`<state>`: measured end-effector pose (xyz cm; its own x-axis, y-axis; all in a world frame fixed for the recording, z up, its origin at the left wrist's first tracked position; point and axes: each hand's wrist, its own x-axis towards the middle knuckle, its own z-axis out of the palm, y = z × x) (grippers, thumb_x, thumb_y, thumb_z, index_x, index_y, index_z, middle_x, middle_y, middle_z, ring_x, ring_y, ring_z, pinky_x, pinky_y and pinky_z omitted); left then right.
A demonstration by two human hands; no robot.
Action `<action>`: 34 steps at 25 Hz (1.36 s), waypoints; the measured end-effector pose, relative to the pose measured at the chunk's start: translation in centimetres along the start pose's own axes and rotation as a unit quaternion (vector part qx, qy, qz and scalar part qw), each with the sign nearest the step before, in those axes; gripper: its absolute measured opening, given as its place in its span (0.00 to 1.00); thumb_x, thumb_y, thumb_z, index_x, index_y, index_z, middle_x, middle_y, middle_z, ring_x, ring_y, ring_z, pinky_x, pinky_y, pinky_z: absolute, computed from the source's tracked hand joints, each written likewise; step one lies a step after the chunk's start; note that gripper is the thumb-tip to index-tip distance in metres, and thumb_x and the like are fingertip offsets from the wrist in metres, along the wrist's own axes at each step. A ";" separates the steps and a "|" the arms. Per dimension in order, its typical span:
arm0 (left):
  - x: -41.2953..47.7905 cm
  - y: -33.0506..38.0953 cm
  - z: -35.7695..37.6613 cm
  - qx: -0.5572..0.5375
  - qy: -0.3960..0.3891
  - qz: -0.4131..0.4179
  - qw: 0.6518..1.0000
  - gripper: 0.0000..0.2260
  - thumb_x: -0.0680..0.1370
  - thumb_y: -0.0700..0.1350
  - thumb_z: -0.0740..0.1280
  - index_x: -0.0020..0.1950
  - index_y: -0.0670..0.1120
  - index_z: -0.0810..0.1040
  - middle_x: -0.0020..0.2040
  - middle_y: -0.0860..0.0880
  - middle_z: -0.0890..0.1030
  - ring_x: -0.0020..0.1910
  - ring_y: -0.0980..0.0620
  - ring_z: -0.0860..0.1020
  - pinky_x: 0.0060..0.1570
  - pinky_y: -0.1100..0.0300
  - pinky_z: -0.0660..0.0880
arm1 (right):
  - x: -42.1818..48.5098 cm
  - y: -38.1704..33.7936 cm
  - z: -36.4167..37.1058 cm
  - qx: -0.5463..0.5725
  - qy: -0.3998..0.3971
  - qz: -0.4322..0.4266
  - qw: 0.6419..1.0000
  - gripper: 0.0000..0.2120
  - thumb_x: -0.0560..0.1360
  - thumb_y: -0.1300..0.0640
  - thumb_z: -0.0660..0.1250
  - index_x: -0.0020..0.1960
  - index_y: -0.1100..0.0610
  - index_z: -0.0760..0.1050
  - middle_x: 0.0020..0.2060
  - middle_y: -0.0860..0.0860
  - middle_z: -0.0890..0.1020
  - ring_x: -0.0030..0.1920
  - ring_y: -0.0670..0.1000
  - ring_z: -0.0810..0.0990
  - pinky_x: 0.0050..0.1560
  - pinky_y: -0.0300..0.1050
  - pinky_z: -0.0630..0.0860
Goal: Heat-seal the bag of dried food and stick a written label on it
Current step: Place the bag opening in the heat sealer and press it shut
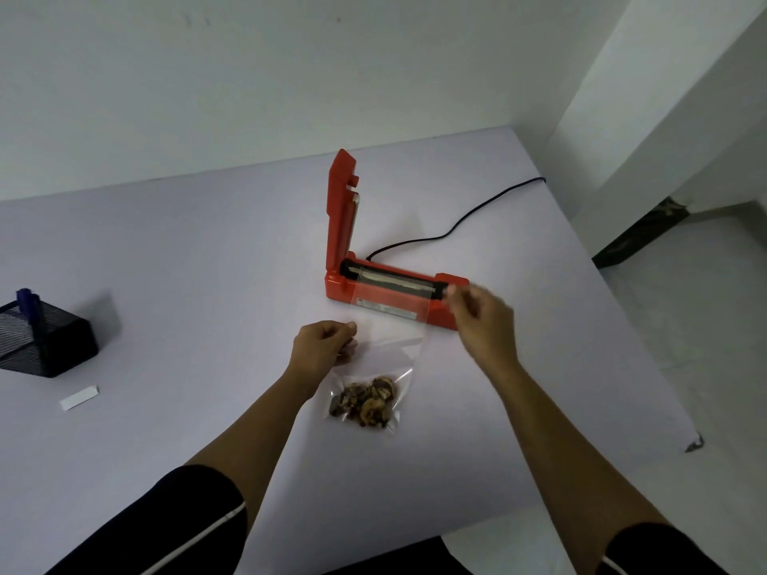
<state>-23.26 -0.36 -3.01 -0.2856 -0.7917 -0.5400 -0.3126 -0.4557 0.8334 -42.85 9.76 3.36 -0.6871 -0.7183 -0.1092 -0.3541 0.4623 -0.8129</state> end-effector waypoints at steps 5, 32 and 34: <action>0.2 -0.2 -0.1 0.008 -0.010 0.002 1.000 0.08 0.75 0.44 0.69 0.42 0.39 0.82 0.36 0.45 0.80 0.34 0.50 0.78 0.39 0.59 0.80 | 3.9 -9.1 -2.5 -0.024 0.024 -0.342 0.939 0.15 0.79 0.58 0.61 0.63 0.61 0.73 0.59 0.55 0.79 0.60 0.50 0.77 0.62 0.32 0.69; 0.7 -0.2 0.0 0.009 -0.011 0.000 1.000 0.10 0.75 0.44 0.69 0.43 0.37 0.81 0.37 0.43 0.81 0.34 0.49 0.78 0.42 0.55 0.80 | 5.8 -1.6 -2.1 -0.363 -0.148 -0.313 0.865 0.24 0.80 0.50 0.47 0.73 0.58 0.59 0.74 0.54 0.62 0.75 0.52 0.57 0.73 0.53 0.54; 0.7 -0.2 0.0 0.010 -0.010 -0.002 1.000 0.09 0.76 0.44 0.69 0.43 0.38 0.81 0.36 0.44 0.80 0.34 0.49 0.78 0.43 0.54 0.80 | 5.8 -0.2 -1.9 -0.385 -0.169 -0.286 0.861 0.24 0.81 0.50 0.46 0.75 0.57 0.54 0.76 0.53 0.57 0.76 0.51 0.54 0.73 0.53 0.52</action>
<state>-23.40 -0.78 -3.54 -0.3026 -0.7812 -0.5460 -0.3315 -0.4508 0.8288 -47.95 6.49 3.99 -0.0826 -0.9931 -0.0834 -0.9783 0.0967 -0.1831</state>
